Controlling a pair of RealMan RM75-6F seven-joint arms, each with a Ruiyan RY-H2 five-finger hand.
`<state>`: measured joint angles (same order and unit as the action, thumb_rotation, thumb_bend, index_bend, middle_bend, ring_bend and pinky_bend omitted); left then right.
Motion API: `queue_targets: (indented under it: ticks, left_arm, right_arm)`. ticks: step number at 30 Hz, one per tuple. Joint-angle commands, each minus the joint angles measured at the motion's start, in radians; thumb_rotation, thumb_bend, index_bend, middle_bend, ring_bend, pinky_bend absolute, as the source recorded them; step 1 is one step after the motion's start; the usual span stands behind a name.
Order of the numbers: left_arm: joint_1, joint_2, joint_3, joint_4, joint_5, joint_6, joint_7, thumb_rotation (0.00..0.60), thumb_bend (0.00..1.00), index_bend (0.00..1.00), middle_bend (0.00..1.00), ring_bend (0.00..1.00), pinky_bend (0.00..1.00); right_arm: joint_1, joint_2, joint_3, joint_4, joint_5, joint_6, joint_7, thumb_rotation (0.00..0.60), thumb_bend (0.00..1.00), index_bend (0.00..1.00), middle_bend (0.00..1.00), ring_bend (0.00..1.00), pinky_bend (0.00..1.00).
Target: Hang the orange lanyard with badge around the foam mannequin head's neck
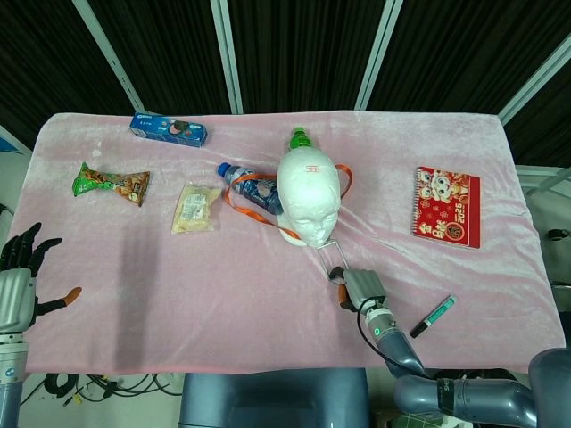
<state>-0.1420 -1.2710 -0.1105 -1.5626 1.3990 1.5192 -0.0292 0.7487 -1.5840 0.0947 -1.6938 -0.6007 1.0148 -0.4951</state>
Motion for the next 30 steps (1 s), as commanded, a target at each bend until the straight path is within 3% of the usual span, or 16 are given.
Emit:
queue_targets:
  ticks: [1, 14, 30]
  left_arm:
    - [0.001, 0.000, -0.001, 0.000, 0.001, 0.000, 0.000, 0.600, 0.07, 0.22, 0.01, 0.00, 0.00]
    - [0.006, 0.002, -0.006, -0.003, 0.004, 0.004, -0.001, 0.600, 0.07, 0.22, 0.01, 0.00, 0.00]
    - [0.009, 0.003, -0.011, -0.005, 0.007, 0.004, 0.000, 0.600, 0.07, 0.22, 0.01, 0.00, 0.00]
  right_arm:
    - [-0.003, 0.002, -0.004, -0.013, -0.009, 0.006, -0.003, 0.600, 0.77, 0.35, 0.83, 0.83, 0.77]
    - [-0.015, 0.015, -0.020, -0.074, -0.033, 0.024, -0.010, 0.600, 0.77, 0.36, 0.83, 0.83, 0.77]
    - [-0.043, 0.025, -0.080, -0.163, -0.090, 0.050, -0.032, 0.600, 0.77, 0.37, 0.83, 0.84, 0.77]
